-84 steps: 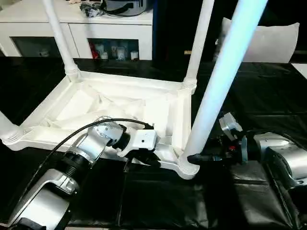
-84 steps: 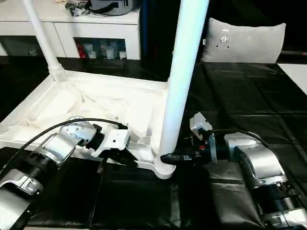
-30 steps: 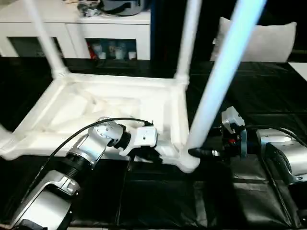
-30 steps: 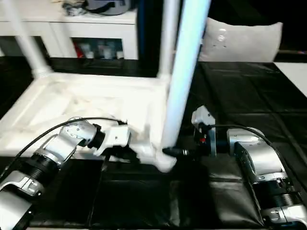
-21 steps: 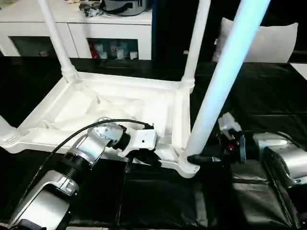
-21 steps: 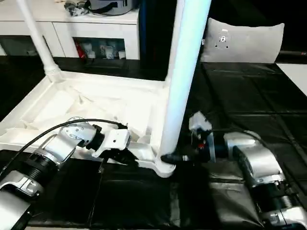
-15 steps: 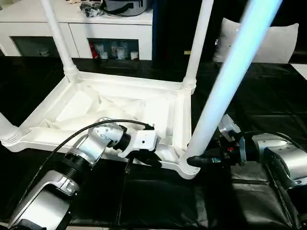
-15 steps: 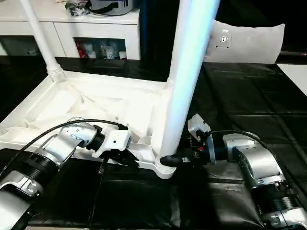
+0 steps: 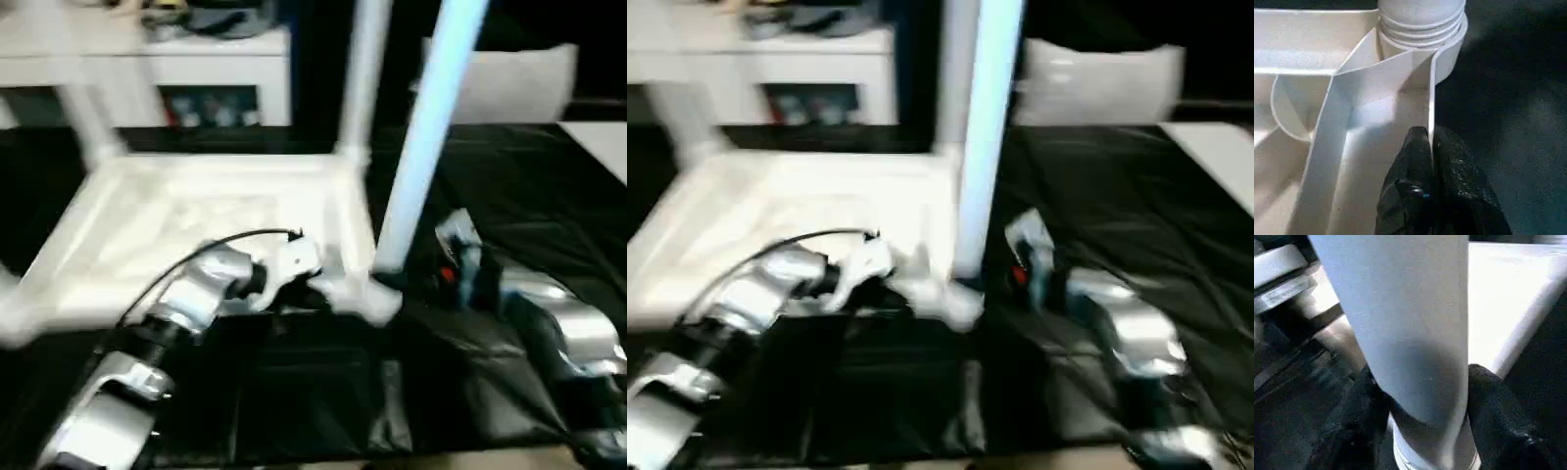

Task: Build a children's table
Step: Rotate leg to tighten

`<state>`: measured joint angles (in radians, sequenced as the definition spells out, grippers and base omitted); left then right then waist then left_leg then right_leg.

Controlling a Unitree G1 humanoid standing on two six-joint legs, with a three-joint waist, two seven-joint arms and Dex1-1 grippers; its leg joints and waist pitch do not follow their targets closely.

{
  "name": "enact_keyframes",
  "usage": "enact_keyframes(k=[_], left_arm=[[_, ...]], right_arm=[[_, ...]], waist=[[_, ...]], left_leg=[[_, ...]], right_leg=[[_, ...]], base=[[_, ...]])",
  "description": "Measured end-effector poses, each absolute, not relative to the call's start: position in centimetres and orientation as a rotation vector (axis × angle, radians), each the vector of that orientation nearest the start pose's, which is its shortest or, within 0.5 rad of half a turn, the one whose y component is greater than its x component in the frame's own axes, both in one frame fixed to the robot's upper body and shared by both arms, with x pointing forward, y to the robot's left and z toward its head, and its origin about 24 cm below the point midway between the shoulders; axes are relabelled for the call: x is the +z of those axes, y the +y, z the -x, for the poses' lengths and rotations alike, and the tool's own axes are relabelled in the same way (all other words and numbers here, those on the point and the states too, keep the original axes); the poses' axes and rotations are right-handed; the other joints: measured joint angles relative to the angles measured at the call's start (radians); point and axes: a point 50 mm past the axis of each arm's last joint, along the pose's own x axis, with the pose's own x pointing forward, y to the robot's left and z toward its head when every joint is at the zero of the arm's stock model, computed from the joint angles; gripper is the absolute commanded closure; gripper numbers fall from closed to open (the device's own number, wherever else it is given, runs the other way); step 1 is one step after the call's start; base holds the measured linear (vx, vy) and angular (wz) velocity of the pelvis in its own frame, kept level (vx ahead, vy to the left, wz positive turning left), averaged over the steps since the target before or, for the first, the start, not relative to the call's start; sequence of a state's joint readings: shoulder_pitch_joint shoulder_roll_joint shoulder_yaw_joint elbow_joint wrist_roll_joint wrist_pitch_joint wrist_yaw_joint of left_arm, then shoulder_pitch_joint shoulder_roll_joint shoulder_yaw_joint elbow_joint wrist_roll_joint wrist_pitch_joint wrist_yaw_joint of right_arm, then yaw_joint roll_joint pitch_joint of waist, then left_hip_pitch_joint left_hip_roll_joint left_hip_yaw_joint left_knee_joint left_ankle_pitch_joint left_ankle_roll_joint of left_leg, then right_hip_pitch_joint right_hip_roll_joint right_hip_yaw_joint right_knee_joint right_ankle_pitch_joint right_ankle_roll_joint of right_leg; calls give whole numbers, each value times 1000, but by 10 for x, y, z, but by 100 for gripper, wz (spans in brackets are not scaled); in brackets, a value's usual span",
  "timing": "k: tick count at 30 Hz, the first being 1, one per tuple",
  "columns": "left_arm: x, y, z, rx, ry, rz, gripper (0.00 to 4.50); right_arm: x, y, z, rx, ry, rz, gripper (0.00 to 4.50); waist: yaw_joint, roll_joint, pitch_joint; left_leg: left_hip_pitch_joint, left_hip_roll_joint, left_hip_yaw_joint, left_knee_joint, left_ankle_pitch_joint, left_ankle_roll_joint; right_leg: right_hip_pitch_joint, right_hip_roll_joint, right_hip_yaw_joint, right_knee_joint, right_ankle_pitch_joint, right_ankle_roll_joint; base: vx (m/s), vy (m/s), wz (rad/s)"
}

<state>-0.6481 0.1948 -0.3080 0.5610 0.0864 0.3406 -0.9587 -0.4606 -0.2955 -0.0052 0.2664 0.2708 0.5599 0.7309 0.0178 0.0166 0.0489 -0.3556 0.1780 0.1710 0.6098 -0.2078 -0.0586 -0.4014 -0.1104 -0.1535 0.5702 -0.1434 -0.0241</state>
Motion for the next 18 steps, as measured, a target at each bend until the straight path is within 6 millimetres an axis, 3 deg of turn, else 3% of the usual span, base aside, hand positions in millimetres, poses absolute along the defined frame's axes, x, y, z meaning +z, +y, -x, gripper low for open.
enact_keyframes(k=[2, 3, 6, 8, 11, 13, 17, 18], left_arm=[[54, 71, -332, -1068, 500, -332, 450], [55, 65, -333, -1036, 499, -322, 450], [54, 61, -334, -1003, 490, -313, 450], [56, 61, -335, -1000, 483, -315, 450], [58, 65, -336, -1014, 462, -331, 450], [59, 68, -336, -1024, 453, -344, 450], [58, 75, -334, -1080, 441, -386, 450], [58, 77, -332, -1108, 435, -398, 450]], right_arm=[[76, -148, -332, 645, 354, -114, 245], [76, -147, -336, 606, 340, -108, 190], [75, -143, -339, 578, 311, -111, 176], [76, -142, -340, 578, 295, -117, 135], [79, -141, -339, 610, 277, -117, 126], [79, -142, -338, 638, 270, -111, 94], [78, -156, -330, 712, 254, -69, 73], [77, -161, -326, 748, 256, -48, 50]], waist=[[-15, 0, 0], [-17, 0, 0], [-16, 0, 0], [-8, -1, 0], [12, -1, 0], [24, 0, 0], [40, 0, 0], [44, 0, 0]], left_leg=[[-2, 0, -2, 0, 0, 0], [-4, 0, -2, 0, 0, 0], [-7, 0, -2, -3, -1, 2], [-9, 0, -2, -5, 0, 6], [-13, 0, -2, -6, 0, 8], [-15, 1, -2, -7, 0, 9], [-14, 0, -1, -6, 0, 9], [-12, 0, -1, -6, 0, 9]], right_leg=[[-2, 0, -2, -2, 0, 0], [-2, 0, -2, -3, 0, 0], [-5, 0, -2, -2, 2, 0], [-7, 0, -1, 1, 2, -1], [-15, 1, 0, 8, 1, -8], [-18, 1, 0, 9, 0, -9], [-18, 1, 1, 8, 0, -9], [-17, 1, 1, 8, 0, -9]], base=[[0, 0, 0], [0, 0, 0], [17, -4, 2], [25, -6, 2], [0, 0, 0], [0, 0, 0], [0, 0, 0], [0, 0, 0]])
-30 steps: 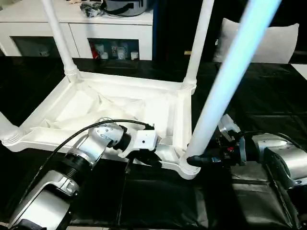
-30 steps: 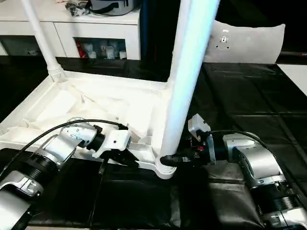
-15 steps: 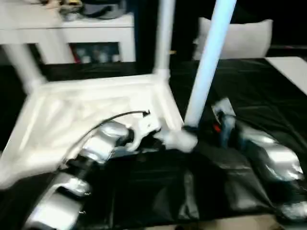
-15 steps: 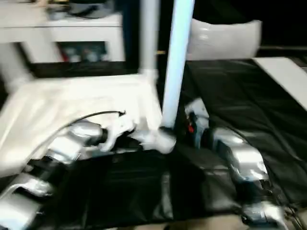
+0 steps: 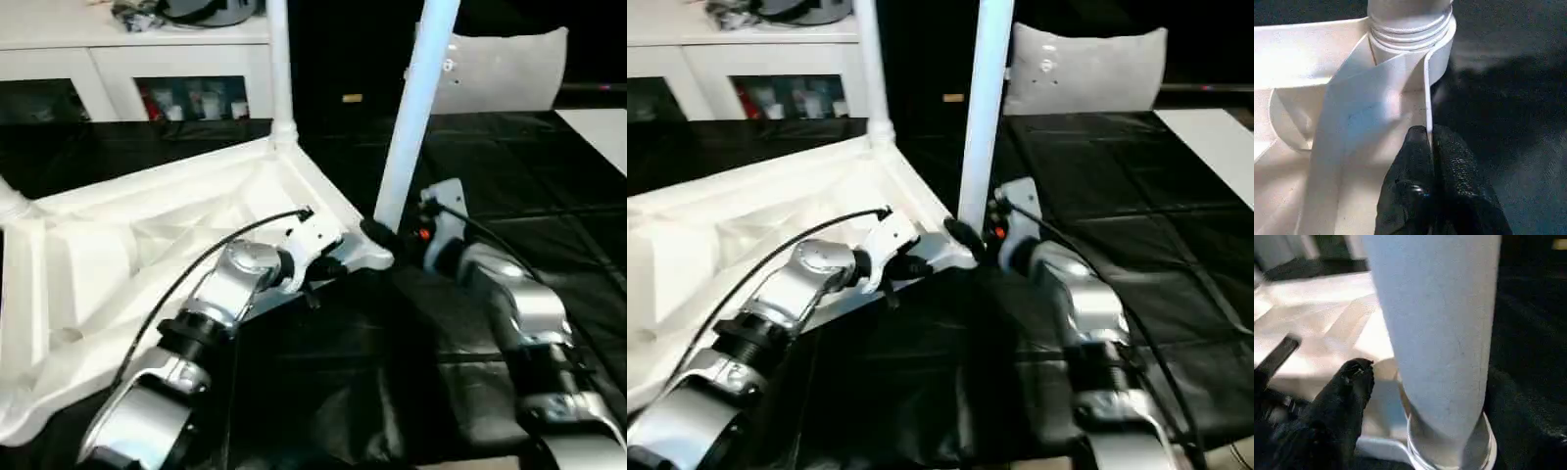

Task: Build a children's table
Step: Rotate leg to tighten

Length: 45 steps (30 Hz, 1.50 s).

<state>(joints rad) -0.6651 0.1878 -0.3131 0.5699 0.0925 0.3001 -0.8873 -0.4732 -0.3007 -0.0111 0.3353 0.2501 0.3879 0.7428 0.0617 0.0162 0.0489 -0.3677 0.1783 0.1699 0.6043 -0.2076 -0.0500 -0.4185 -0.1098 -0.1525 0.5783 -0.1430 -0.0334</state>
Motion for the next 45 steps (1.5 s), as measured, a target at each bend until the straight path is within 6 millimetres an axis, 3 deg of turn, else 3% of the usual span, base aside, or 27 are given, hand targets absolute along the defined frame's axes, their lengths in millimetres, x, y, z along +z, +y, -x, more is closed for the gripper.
enact_keyframes(k=[6, 11, 22, 34, 39, 43, 45], left_arm=[[57, 95, -325, -1269, 397, -502, 450], [57, 104, -323, -1351, 399, -566, 450], [62, 110, -308, -1632, 400, -670, 450], [62, 108, -305, -1676, 394, -681, 450], [63, 106, -306, -1664, 409, -631, 450], [60, 109, -314, -1498, 479, -539, 450], [58, 107, -320, -1384, 500, -486, 450]], right_arm=[[79, -188, -310, 920, 318, 69, 27], [83, -190, -300, 1067, 326, 107, 27], [79, -185, -283, 1324, 392, 128, 117], [72, -176, -276, 1408, 415, 76, 225], [72, -175, -274, 1378, 418, 22, 242], [69, -165, -284, 1196, 401, -17, 245], [67, -158, -294, 1053, 390, -53, 246]], waist=[[27, 0, 0], [34, 0, 0], [62, -1, -1], [64, -2, 0], [64, -2, 0], [47, -1, -1], [24, -1, 0]], left_leg=[[1, 0, 0, 2, 0, -1], [3, 0, 0, 4, -1, -4], [3, 2, 0, 6, -1, -4], [3, 2, 1, 6, -2, -6], [2, 2, 1, 6, -2, -6], [10, 2, 1, 6, 0, -9], [13, 2, 2, 6, 0, -11]], right_leg=[[2, 0, 0, 0, 1, 1], [6, 0, 2, 0, 0, 5], [7, 0, 2, 1, 0, 4], [8, 0, 2, 1, -1, 6], [9, 0, 2, 2, -1, 6], [13, 0, 2, 2, -1, 6], [16, 0, 2, 1, -1, 6]], base=[[0, 0, 0], [0, 0, 0], [0, 0, 0], [0, 0, 0], [0, 0, 0], [0, 0, 0], [0, 0, 0]])
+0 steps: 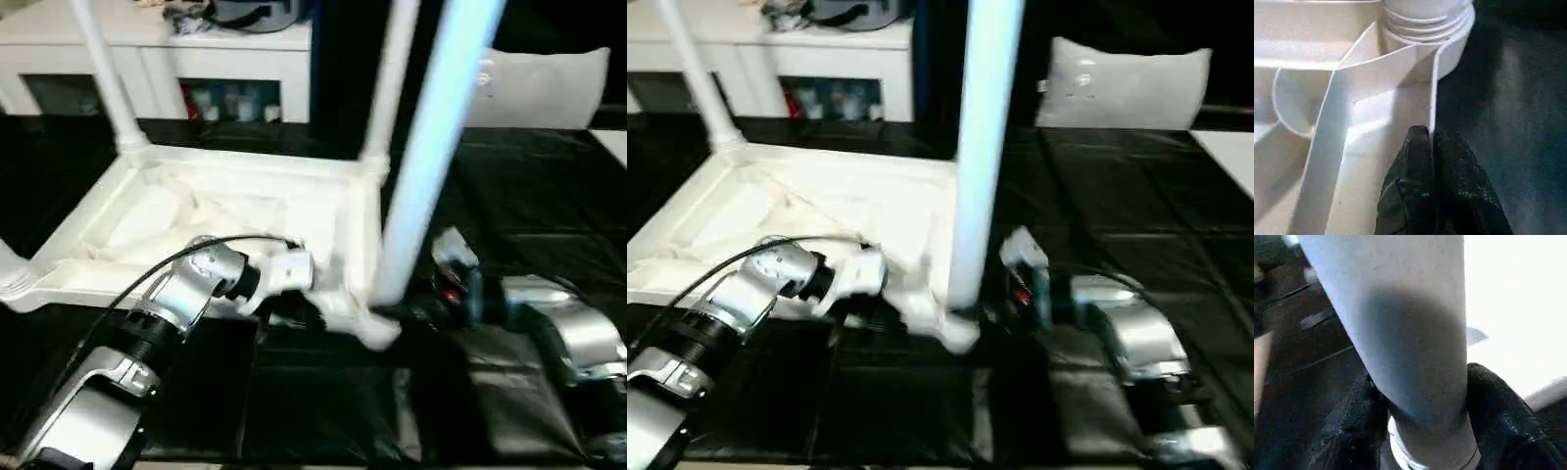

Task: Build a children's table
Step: Rotate leg to tighten

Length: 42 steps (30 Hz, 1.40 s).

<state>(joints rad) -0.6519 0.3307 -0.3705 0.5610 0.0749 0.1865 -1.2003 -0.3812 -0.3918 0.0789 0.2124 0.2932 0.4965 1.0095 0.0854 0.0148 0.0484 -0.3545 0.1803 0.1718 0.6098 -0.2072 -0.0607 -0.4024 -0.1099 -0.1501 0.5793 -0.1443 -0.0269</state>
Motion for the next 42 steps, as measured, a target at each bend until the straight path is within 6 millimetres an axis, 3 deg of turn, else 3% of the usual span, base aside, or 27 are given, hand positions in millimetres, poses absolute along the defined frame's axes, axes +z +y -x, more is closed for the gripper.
enact_keyframes(k=[4, 7, 9, 10, 11, 12, 20, 28, 31, 35, 42], left_arm=[[55, 93, -325, -1227, 504, -406, 450], [53, 82, -329, -1092, 505, -349, 450], [53, 75, -332, -1011, 500, -323, 450], [54, 70, -333, -990, 496, -322, 450], [55, 69, -334, -982, 495, -321, 450], [55, 66, -334, -974, 494, -319, 450], [59, 66, -333, -1017, 449, -353, 450], [56, 83, -326, -1187, 417, -433, 450], [57, 92, -322, -1278, 408, -475, 450], [57, 101, -318, -1368, 413, -510, 450], [57, 103, -308, -1552, 404, -586, 450]], right_arm=[[66, -150, -313, 830, 380, -67, 247], [66, -139, -328, 671, 365, -86, 247], [66, -134, -337, 591, 348, -92, 247], [66, -134, -340, 565, 341, -96, 247], [67, -134, -341, 552, 336, -99, 193], [67, -134, -341, 540, 332, -107, 179], [69, -140, -336, 616, 286, -89, 122], [71, -174, -313, 842, 300, -1, 41], [74, -190, -305, 923, 319, 74, 41], [78, -196, -296, 1041, 332, 125, 41], [76, -192, -282, 1251, 399, 114, 114]], waist=[[-50, -1, 0], [-69, -1, 1], [-72, -2, 1], [-69, -2, 1], [-67, -2, 1], [-64, -2, 1], [-42, -1, 1], [-9, -1, 1], [6, -1, 1], [12, -1, 1], [32, -1, 1]], left_leg=[[2, 0, 0, 0, 0, 0], [-2, 0, -1, -1, 0, 0], [-3, 0, -1, -2, 0, -1], [-3, 0, -1, -2, 0, -1], [-4, 0, -1, -4, 0, 0], [-6, 0, -1, -5, -1, 1], [-15, 0, -1, -7, 0, 8], [-12, 0, -1, -4, 1, 8], [-12, 0, -1, -2, 1, 7], [-10, 0, -1, -1, -1, 4], [-8, 1, -1, 0, -1, 4]], right_leg=[[1, 0, -3, -5, 0, 0], [-1, 0, -3, -4, 0, 0], [-2, 0, -4, -4, 0, 0], [-2, 0, -4, -4, 0, 0], [-3, 0, -4, -4, 0, 0], [-4, 0, -4, -4, 0, 0], [-16, 1, -3, 0, 0, -5], [-14, 0, -2, 0, 2, -7], [-14, 0, -1, 0, 3, -6], [-10, 0, 0, 0, 3, -5], [-6, 0, -1, 0, 2, -2]], base=[[0, 0, 0], [0, 0, 0], [0, 0, 0], [0, 0, 0], [0, 0, 0], [0, 0, 0], [0, 0, 0], [0, 0, 0], [0, 0, 0], [0, 0, 0], [0, 0, 0]])
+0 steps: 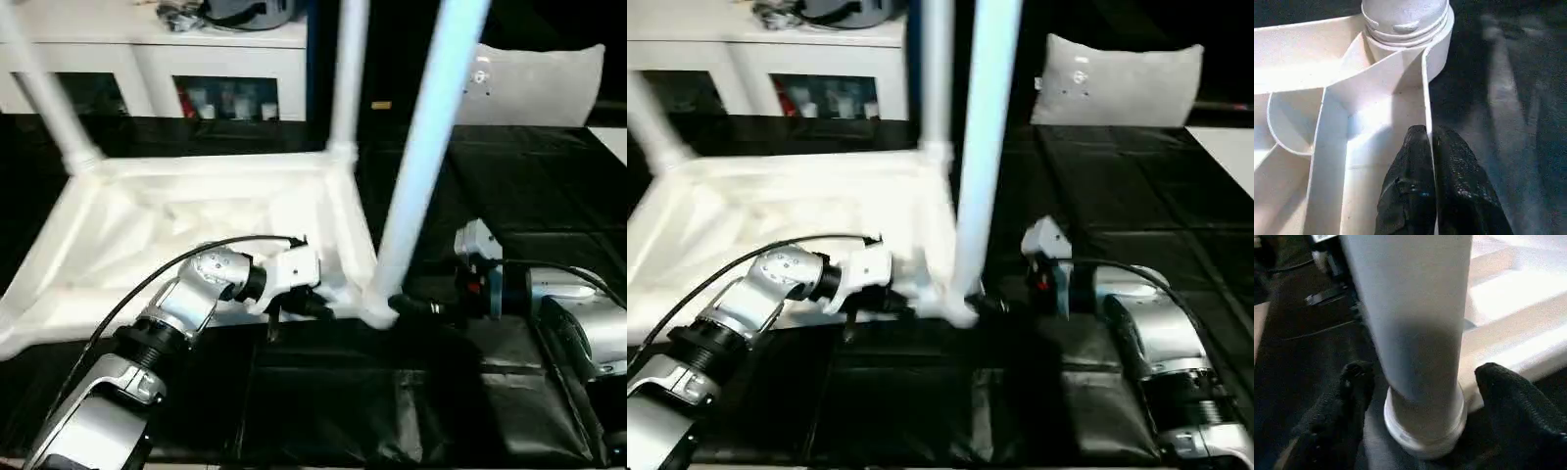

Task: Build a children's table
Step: Rotate leg to tighten

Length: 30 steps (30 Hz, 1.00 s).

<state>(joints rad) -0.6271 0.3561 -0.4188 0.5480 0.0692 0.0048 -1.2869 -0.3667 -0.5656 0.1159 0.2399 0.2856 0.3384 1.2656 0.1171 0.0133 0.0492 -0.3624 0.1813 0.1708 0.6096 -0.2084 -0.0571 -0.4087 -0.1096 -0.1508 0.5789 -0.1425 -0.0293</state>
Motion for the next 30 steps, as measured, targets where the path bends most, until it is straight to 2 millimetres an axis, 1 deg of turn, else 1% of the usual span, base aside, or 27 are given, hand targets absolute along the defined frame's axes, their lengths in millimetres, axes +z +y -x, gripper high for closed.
enact_keyframes(k=[4, 7, 8, 9, 10, 12, 13, 14, 17, 22, 23, 24, 26, 27, 29, 30], left_arm=[[57, 104, -304, -1626, 411, -601, 450], [58, 104, -303, -1647, 410, -610, 450], [58, 104, -302, -1654, 409, -614, 450], [58, 104, -302, -1659, 407, -617, 450], [58, 104, -302, -1661, 405, -619, 450], [58, 104, -302, -1667, 404, -621, 450], [58, 104, -302, -1670, 404, -621, 450], [58, 104, -302, -1670, 404, -621, 450], [58, 104, -302, -1670, 403, -618, 450], [58, 104, -304, -1633, 437, -553, 450], [58, 105, -305, -1617, 442, -545, 450], [58, 106, -306, -1580, 456, -532, 450], [57, 107, -309, -1518, 481, -509, 450], [55, 108, -313, -1442, 496, -502, 450], [54, 105, -316, -1371, 508, -468, 450], [53, 101, -320, -1278, 514, -438, 450]], right_arm=[[72, -187, -277, 1319, 431, 103, 140], [70, -185, -274, 1355, 449, 91, 171], [70, -184, -273, 1364, 453, 81, 171], [70, -184, -272, 1373, 452, 74, 188], [71, -183, -272, 1382, 449, 71, 188], [72, -182, -272, 1389, 450, 69, 203], [72, -182, -272, 1390, 452, 66, 220], [72, -182, -271, 1390, 452, 66, 220], [72, -182, -271, 1389, 452, 65, 239], [70, -178, -270, 1330, 439, 0, 244], [70, -176, -270, 1313, 435, -12, 244], [69, -174, -273, 1273, 427, -20, 245], [66, -170, -277, 1205, 415, -25, 245], [63, -164, -284, 1128, 406, -34, 246], [62, -161, -291, 1040, 396, -35, 246], [61, -155, -302, 933, 388, -45, 247]], waist=[[2, 0, 0], [2, 0, 0], [2, 0, 0], [1, 0, 0], [1, 0, 0], [2, 0, 0], [2, 0, 0], [2, 0, 0], [2, 0, 0], [-2, 0, 0], [-4, 0, 0], [-6, 0, 0], [-14, 0, 0], [-27, 0, 0], [-45, 0, 0], [-64, -2, 1]], left_leg=[[0, 0, 0, 0, 0, 0], [0, 0, 0, 0, 0, 0], [1, 0, 0, 0, 0, 0], [0, 0, 0, 0, 0, 0], [0, 0, 0, 0, 0, 0], [0, 0, 0, 0, 0, 0], [0, 0, 0, 0, 0, 0], [0, 0, 0, 0, 0, 0], [0, 0, 0, 0, 0, 0], [-1, 0, 0, 0, 0, -1], [1, 0, 0, 0, 0, -1], [7, 0, 0, -1, 1, -2], [12, 0, 1, -1, 1, -3], [13, 1, 0, -1, 2, -5], [12, 0, 0, -1, 3, -5], [12, 1, 0, 1, 3, -5]], right_leg=[[1, 0, 0, 0, -1, 1], [1, 0, 0, 0, -1, 1], [1, 0, 0, 0, -1, 1], [1, 0, 0, 0, -1, 1], [1, 0, 0, 0, -1, 1], [1, 0, 0, 0, -1, 2], [1, 0, 0, 0, -1, 2], [1, 0, 0, 0, -1, 2], [1, 0, 0, 0, -1, 2], [3, 0, 0, 1, -1, 2], [4, 0, 0, 1, -1, 2], [6, 0, 0, 1, -1, 2], [9, 0, 0, -1, -2, 2], [10, 0, -1, -1, -1, 2], [10, 0, -2, -4, -2, 3], [11, 0, -2, -4, -2, 3]], base=[[0, 0, 0], [0, 0, 0], [0, 0, 0], [0, 0, 0], [0, 0, 0], [0, 0, 0], [0, 0, 0], [0, 0, 0], [0, 0, 0], [0, 0, 0], [0, 0, 0], [0, 0, 0], [0, 0, 0], [0, 0, 0], [0, 0, 0], [0, 0, 0]])
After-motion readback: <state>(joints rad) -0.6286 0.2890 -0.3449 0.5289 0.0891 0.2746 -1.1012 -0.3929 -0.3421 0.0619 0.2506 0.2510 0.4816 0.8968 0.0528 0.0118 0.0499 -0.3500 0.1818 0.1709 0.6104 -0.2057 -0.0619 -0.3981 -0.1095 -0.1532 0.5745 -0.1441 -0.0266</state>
